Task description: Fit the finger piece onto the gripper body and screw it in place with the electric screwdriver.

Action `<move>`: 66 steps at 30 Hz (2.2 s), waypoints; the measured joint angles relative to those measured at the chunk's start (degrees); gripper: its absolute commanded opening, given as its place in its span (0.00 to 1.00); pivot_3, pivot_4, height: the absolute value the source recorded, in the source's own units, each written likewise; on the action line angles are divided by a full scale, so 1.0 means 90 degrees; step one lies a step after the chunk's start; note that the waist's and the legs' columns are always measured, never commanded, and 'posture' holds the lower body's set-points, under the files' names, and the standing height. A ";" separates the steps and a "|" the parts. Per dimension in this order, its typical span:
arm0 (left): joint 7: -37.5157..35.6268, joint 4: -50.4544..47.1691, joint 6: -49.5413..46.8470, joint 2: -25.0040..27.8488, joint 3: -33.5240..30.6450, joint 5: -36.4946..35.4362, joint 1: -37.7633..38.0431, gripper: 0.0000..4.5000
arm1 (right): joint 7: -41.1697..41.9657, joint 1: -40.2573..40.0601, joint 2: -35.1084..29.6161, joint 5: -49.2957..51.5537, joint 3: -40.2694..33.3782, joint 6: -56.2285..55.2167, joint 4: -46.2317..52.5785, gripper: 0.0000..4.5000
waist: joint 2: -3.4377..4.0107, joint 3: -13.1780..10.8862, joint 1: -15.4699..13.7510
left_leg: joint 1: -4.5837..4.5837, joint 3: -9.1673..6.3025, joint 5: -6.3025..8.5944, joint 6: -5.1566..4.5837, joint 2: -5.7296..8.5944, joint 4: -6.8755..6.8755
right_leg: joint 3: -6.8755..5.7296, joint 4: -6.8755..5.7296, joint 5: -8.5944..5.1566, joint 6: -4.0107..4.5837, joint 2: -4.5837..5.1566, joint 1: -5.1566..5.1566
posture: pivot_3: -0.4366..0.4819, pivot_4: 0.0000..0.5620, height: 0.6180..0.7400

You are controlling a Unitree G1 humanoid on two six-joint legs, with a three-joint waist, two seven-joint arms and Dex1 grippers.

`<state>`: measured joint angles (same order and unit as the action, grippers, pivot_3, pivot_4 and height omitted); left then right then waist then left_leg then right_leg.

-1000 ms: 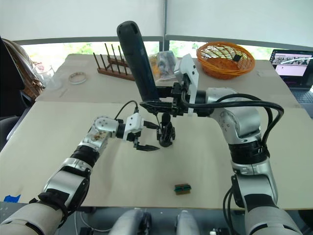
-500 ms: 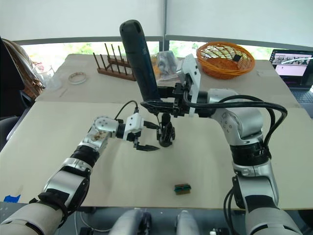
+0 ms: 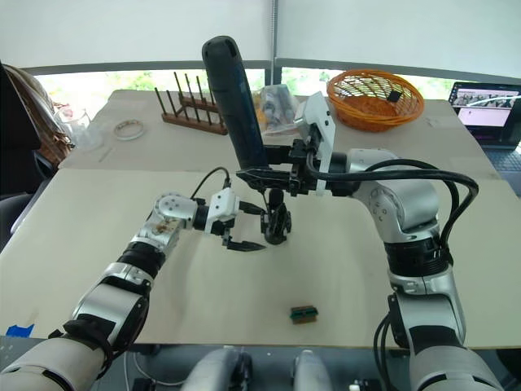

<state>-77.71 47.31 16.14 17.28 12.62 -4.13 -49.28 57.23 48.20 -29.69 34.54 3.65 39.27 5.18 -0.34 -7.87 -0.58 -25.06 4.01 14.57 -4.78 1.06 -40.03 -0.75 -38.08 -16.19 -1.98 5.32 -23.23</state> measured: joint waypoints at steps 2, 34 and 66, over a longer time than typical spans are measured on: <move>0.0000 0.0000 0.0000 0.0000 0.0000 0.0000 0.0000 1.00 | -0.0003 -0.0018 0.0000 0.0000 0.0001 0.0000 0.0000 0.43 | 0.0000 0.0000 0.0000 | 0.0000 0.0000 0.0000 0.0000 0.0000 0.0000 | 0.0000 0.0000 0.0000 0.0000 0.0000 0.0000 | 0.48 0.27 1.00; -0.0001 0.0000 0.0000 0.0000 0.0000 0.0000 -0.0007 1.00 | -0.0067 -0.0163 0.0021 0.0048 0.0001 0.0048 0.0238 0.43 | 0.0000 0.0000 -0.0001 | 0.0000 0.0000 0.0000 0.0000 0.0000 -0.0001 | 0.0000 0.0000 0.0000 0.0000 0.0000 0.0001 | 0.48 0.27 1.00; -0.0003 -0.0002 -0.0001 0.0000 0.0001 0.0000 -0.0007 1.00 | -0.0050 -0.0025 0.0110 -0.0024 0.0002 0.0012 0.0070 0.43 | -0.0001 0.0000 -0.0001 | 0.0000 0.0000 0.0000 0.0000 0.0000 -0.0001 | 0.0000 0.0000 0.0000 0.0000 0.0000 0.0001 | 0.48 0.27 1.00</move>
<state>-77.74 47.30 16.14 17.28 12.63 -4.13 -49.35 56.78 47.98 -28.69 34.33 3.67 39.37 5.81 -0.35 -7.88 -0.59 -25.06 4.01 14.57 -4.78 1.06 -40.04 -0.75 -38.08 -16.19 -1.98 5.32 -23.22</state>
